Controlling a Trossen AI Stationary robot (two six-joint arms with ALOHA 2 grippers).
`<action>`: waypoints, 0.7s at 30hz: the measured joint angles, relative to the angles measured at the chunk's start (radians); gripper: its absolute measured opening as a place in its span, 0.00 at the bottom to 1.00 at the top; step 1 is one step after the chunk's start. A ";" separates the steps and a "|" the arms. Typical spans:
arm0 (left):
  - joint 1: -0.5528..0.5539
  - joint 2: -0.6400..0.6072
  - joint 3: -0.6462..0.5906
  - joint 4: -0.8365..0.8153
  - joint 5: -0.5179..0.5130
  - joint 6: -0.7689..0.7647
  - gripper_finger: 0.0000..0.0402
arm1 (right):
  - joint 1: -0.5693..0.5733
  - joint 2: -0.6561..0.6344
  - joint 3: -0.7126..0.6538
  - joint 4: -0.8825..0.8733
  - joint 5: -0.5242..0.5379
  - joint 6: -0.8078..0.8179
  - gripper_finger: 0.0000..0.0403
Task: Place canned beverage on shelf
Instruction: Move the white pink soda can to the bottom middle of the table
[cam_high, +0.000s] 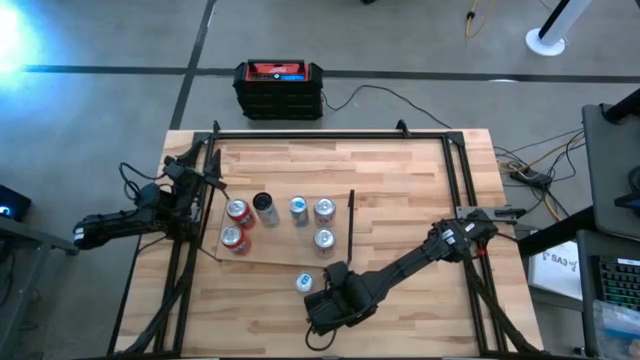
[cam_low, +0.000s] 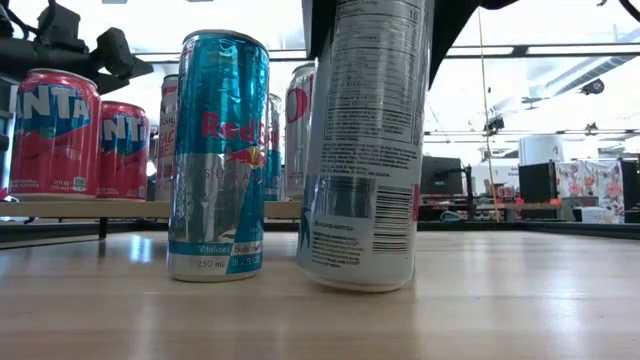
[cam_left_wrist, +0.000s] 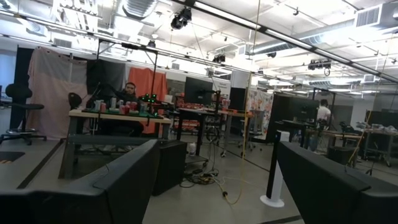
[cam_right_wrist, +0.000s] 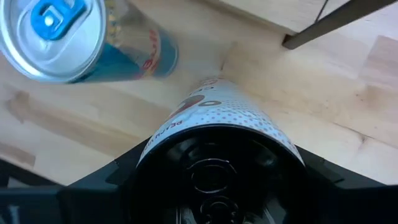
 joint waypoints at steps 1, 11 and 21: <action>0.000 0.000 0.000 0.000 0.000 0.000 0.77 | -0.002 0.000 0.000 0.000 -0.006 -0.015 0.62; 0.000 0.000 0.000 0.000 0.000 0.000 0.77 | -0.004 -0.002 0.000 0.018 -0.023 -0.052 0.66; 0.000 0.000 0.000 0.000 0.000 0.000 0.77 | -0.004 -0.004 0.000 0.033 -0.023 -0.079 0.74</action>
